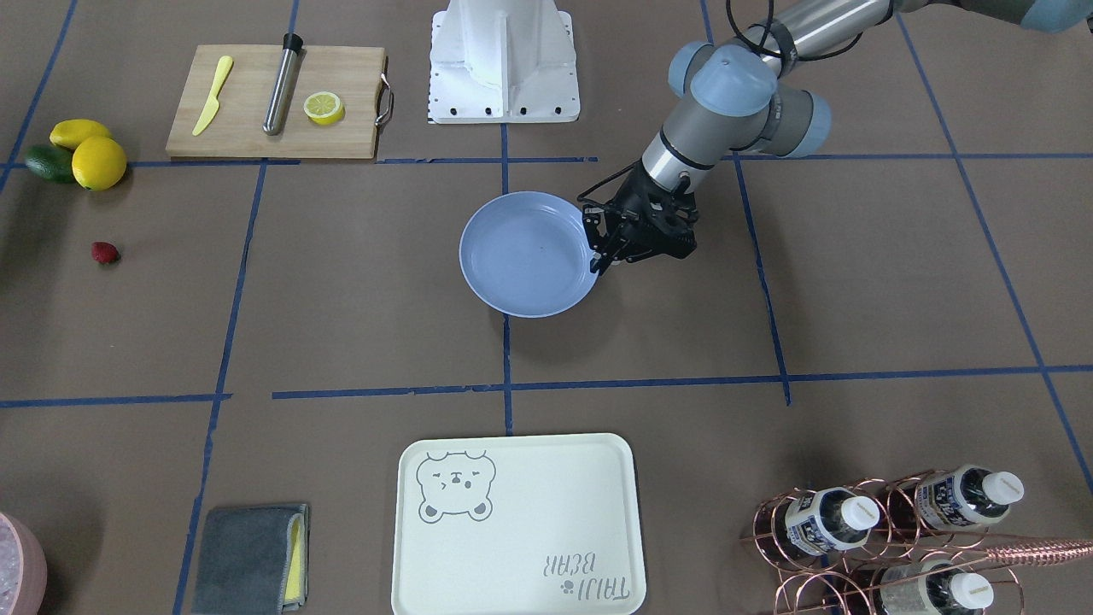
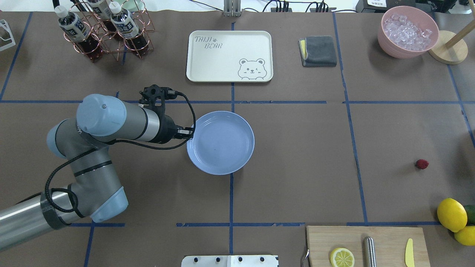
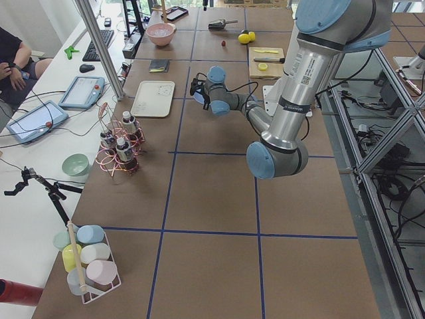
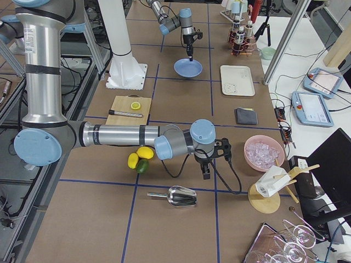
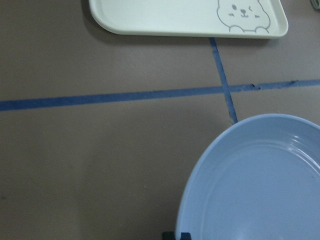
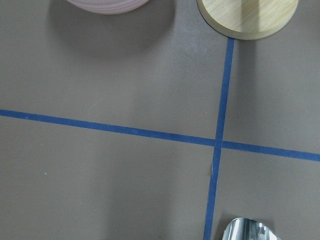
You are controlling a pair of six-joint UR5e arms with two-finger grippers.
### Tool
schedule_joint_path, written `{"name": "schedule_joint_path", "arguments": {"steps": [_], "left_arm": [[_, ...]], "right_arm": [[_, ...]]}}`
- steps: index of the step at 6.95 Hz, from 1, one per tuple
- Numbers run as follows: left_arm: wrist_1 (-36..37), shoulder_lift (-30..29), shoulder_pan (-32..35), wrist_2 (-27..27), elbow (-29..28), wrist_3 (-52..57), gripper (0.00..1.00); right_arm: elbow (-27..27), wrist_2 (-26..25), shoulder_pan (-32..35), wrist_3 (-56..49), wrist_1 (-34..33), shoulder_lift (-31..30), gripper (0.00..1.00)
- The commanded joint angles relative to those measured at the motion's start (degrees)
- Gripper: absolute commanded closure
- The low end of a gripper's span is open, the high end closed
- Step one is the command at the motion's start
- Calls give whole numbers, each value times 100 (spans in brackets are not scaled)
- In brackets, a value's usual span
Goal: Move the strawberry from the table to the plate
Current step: 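Slide the light blue plate with the left gripper toward the table center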
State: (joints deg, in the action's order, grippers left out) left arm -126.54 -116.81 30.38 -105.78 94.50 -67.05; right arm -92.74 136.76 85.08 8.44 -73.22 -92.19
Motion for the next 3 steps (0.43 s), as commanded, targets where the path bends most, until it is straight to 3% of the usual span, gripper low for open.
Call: {"name": "schedule_joint_path", "arguments": {"steps": [1, 3], "left_arm": [[-2, -254, -339, 347, -361, -150, 100], [-20, -246, -349, 347, -389, -150, 100]], "right_arm": [[-7, 0, 0, 0, -8, -1, 0], [-7, 0, 0, 0, 1, -1, 0]]}}
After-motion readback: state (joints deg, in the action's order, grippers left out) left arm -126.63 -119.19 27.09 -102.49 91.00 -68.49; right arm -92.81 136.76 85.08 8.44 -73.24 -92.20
